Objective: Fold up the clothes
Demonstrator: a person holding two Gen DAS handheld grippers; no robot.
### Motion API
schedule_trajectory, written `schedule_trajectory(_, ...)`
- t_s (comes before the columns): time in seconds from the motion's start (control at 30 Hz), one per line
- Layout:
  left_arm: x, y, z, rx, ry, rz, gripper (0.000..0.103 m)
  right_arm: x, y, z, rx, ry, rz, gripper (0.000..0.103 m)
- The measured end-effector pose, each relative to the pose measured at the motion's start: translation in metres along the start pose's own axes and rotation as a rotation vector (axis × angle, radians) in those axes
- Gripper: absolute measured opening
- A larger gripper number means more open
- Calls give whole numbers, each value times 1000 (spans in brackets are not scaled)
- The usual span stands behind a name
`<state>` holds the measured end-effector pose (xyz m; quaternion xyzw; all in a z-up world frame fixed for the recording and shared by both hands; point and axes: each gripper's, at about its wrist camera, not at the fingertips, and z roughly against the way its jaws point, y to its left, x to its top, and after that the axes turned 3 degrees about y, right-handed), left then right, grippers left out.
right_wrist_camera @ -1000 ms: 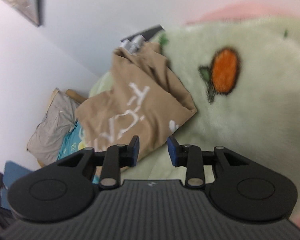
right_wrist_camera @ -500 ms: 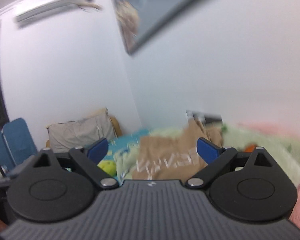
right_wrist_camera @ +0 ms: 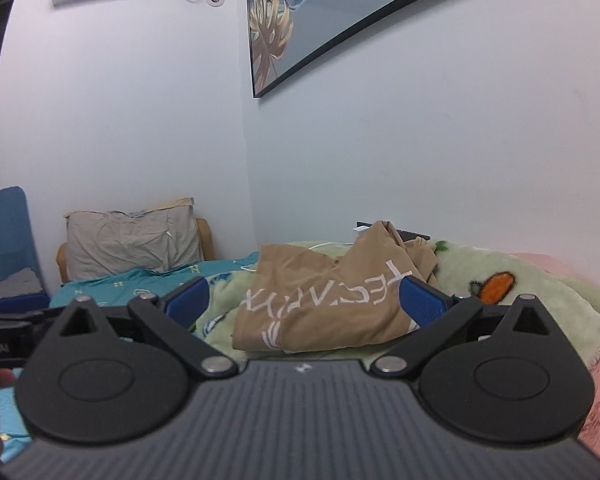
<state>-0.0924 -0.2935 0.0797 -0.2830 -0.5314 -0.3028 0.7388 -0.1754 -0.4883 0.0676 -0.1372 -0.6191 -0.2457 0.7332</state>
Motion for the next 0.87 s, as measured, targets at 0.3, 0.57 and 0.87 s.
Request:
schedule_trajectory(0.3, -8, -2, -3, 27, 2, -28, 103, -6, 9, -3, -16, 2, 7, 103)
schedule_trajectory(0.57, -7, -4, -1, 35, 7, -29, 103, -11, 12, 1, -29, 6, 12, 103)
schedule_trajectory(0.87, -5, -5, 8, 40, -8, -25, 103, -10, 17, 10, -24, 0, 24, 103)
